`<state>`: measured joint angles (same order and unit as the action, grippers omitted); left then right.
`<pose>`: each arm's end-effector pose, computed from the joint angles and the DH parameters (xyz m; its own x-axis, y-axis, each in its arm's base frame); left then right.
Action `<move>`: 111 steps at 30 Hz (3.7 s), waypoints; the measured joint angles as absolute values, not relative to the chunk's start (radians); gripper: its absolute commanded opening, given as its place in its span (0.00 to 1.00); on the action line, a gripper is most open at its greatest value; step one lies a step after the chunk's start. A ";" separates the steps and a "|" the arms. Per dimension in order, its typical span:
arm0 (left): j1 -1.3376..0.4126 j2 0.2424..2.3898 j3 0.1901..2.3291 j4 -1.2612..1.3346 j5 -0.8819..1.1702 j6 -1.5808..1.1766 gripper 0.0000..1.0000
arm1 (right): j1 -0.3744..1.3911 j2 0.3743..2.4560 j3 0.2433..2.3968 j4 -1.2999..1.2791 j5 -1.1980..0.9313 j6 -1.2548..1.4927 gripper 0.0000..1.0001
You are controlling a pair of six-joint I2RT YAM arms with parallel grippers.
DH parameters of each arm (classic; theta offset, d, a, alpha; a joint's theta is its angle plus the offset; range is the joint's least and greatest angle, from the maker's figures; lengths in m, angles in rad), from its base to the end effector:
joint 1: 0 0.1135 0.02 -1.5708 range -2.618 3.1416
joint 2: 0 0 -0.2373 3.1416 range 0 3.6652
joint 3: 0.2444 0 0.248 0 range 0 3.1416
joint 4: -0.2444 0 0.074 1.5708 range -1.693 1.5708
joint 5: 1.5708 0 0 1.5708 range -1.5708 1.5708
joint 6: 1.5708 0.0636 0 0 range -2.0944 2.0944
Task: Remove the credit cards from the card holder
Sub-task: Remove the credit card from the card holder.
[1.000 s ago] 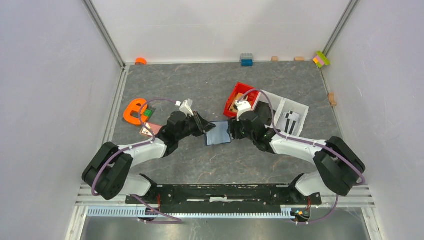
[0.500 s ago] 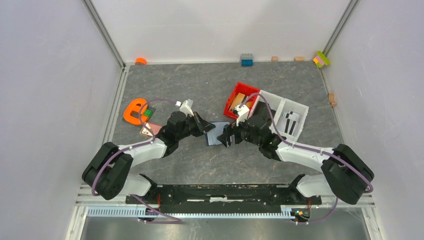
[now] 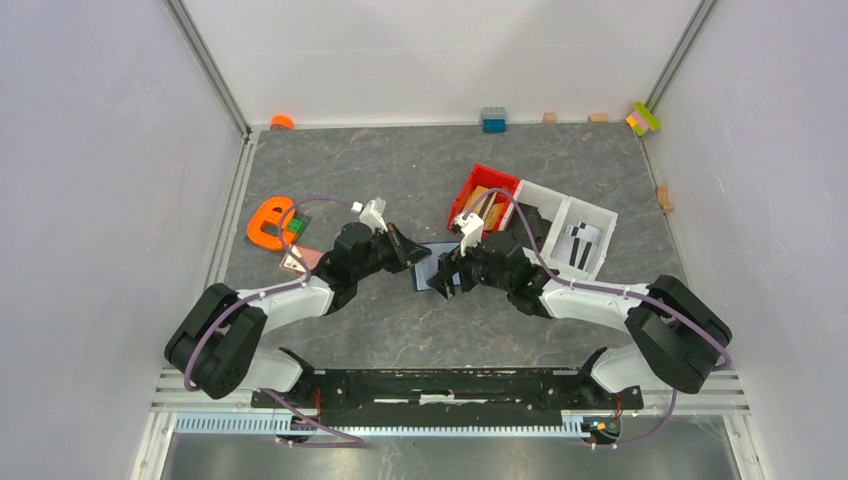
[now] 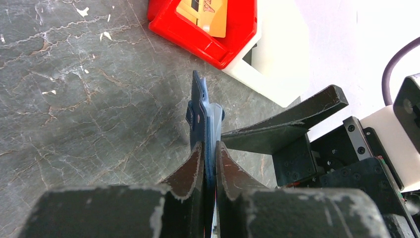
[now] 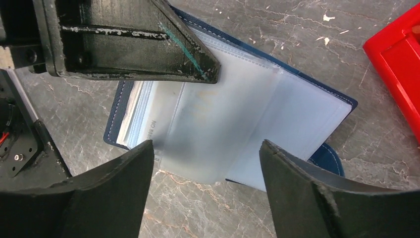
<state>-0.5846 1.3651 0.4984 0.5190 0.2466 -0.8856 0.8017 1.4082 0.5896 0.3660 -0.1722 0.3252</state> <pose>0.2421 -0.1788 0.1550 -0.7424 -0.4091 -0.5306 0.2398 0.5772 -0.7806 0.2097 0.2323 0.1532 -0.5486 -0.1142 -0.8282 -0.6752 0.6448 0.3583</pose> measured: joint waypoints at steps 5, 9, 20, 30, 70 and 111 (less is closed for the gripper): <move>-0.584 1.365 0.498 0.518 0.245 -0.885 0.20 | 0.803 1.449 0.624 0.345 -0.144 0.327 0.62; -0.584 1.365 0.498 0.517 0.244 -0.885 0.24 | 0.801 1.469 0.635 0.315 -0.099 0.339 0.46; -0.584 1.365 0.498 0.525 0.247 -0.892 0.25 | 0.709 1.468 0.628 0.270 0.004 0.397 0.54; -0.584 1.365 0.499 0.520 0.247 -0.892 0.23 | 0.674 1.381 0.578 0.265 0.024 0.414 0.76; -0.584 1.361 0.525 0.493 0.270 -0.891 0.23 | 0.674 1.179 0.467 0.308 0.117 0.409 0.98; -0.585 1.360 0.530 0.471 0.293 -0.889 0.23 | 0.674 1.106 0.335 0.461 0.165 0.392 0.98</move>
<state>-0.5846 1.3602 0.5301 0.4713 0.2928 -0.8894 0.6739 1.1057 0.3347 0.4610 0.1650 0.3916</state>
